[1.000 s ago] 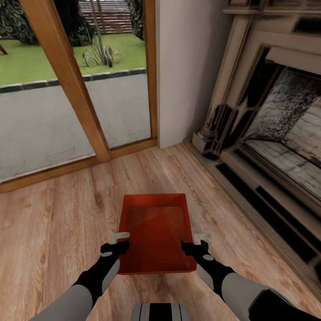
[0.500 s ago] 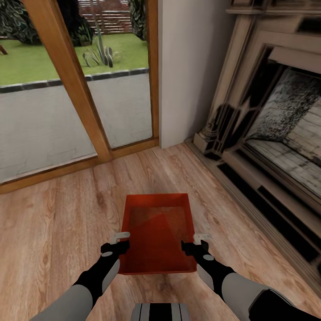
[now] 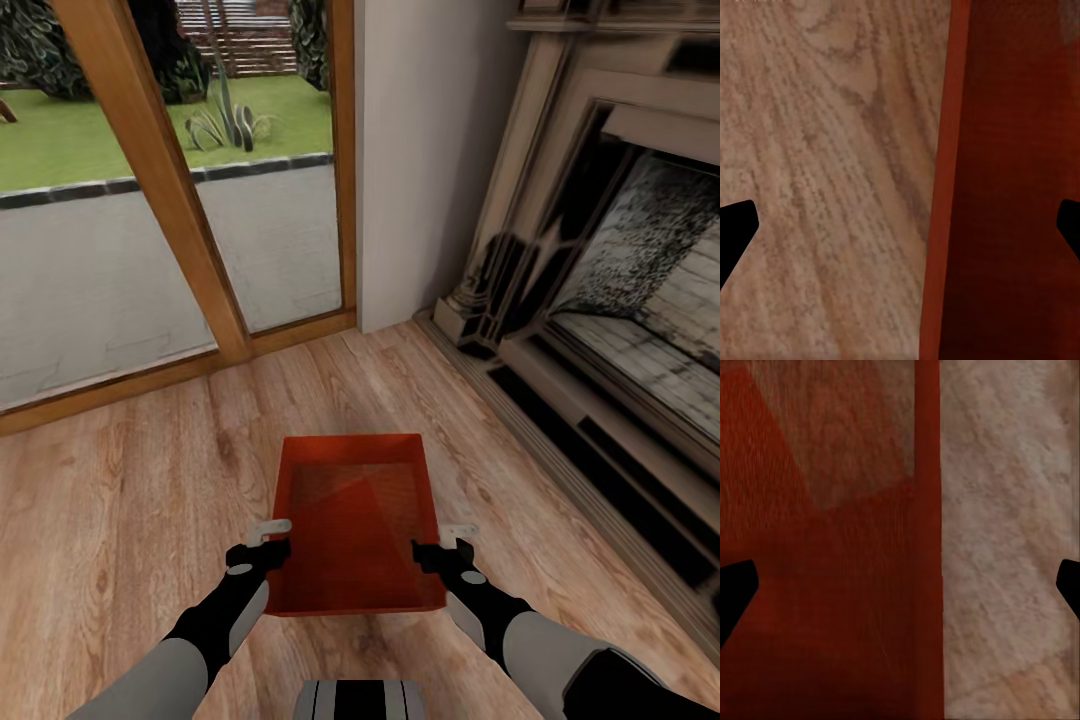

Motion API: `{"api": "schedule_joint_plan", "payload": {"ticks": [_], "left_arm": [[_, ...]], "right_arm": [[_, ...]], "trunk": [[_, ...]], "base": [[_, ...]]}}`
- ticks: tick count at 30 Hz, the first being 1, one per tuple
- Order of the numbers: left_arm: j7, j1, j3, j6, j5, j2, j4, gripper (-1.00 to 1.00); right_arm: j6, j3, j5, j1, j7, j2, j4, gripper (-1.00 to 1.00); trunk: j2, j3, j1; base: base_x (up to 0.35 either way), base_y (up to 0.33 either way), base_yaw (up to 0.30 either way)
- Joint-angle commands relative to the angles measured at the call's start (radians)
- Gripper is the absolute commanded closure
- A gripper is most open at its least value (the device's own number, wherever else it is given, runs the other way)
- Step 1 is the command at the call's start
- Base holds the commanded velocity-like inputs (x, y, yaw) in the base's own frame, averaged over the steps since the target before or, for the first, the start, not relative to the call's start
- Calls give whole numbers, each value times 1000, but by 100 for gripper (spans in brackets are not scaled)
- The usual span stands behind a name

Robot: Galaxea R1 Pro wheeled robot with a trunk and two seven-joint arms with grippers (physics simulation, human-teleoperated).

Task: Move the two storage containers from the living room to the garage. In the garage, place one container on the floor and stack the other container on top of it (either order is fine).

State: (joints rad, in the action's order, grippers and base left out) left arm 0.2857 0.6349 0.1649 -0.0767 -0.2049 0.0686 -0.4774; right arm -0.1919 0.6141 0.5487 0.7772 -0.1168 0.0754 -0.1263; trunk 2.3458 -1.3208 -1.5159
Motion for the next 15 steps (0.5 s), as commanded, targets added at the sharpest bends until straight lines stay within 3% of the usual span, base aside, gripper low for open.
{"api": "schedule_joint_plan", "payload": {"ticks": [1,15], "left_arm": [[9,0,8,-5,-10,-1,-2,-100],[9,0,10,-2,-8,0,-2,-100]], "right_arm": [[-3,9,7,1,-4,-1,0,-100],[0,7,8,1,-4,-1,0,-100]], "trunk": [[0,-1,0],[0,-1,0]], "base": [[0,0,0],[0,0,0]]}}
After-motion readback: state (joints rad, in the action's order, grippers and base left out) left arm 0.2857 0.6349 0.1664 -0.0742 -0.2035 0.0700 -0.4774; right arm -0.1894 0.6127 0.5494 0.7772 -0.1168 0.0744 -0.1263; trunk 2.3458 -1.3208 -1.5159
